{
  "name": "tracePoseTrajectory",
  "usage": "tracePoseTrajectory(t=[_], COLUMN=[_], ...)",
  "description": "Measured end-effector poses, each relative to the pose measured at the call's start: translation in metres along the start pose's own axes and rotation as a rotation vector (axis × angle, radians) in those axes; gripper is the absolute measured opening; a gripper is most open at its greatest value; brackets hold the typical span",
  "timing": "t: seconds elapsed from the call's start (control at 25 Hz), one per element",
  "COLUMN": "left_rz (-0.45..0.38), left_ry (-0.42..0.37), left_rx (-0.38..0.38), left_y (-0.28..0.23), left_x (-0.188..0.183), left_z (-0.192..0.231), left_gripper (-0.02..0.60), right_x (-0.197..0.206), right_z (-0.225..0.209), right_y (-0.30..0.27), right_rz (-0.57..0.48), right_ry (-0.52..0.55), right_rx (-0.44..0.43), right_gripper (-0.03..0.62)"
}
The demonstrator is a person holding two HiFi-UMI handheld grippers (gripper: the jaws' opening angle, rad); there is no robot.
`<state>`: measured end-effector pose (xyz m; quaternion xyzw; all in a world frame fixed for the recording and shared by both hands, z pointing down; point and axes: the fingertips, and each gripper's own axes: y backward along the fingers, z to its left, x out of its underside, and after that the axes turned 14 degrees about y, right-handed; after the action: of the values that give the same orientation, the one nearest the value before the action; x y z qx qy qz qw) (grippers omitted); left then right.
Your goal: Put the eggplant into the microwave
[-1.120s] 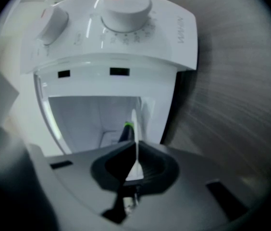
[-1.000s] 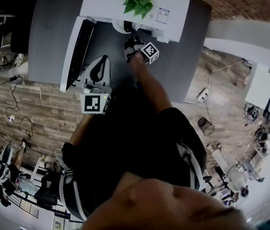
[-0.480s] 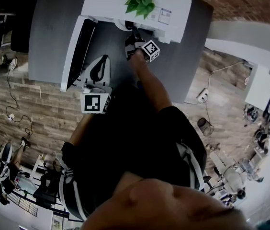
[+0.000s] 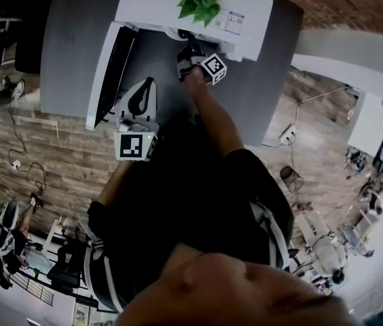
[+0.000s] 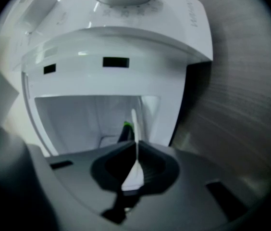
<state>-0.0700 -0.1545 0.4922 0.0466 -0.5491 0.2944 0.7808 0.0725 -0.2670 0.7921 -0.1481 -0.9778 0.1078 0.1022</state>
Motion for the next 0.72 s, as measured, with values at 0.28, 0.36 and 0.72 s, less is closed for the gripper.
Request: tracePoseTrajectory(t=[0.28,0.36,0.72], left_rz=[-0.008,-0.005,-0.008], left_ry=[-0.001,0.005,-0.005], left_rx=[0.006,0.001,-0.010], left_y=[0.0011,0.0004,0.0036], left_x=[0.0003,-0.0001,-0.0022], left_z=[0.0017,0.0020,0.0033], left_gripper=[0.043,0.043,0.043], right_x=[-0.0028,-0.0038,-0.0034], right_z=[0.0005,-0.0002,0.0019], right_y=[-0.0044,-0.0053,-0.0075], right_rz=[-0.006,-0.007,0.011], right_ry=[0.004,0.006,0.030], right_rx=[0.006,0.007,0.026], right_gripper=[0.038,0.038,0.040])
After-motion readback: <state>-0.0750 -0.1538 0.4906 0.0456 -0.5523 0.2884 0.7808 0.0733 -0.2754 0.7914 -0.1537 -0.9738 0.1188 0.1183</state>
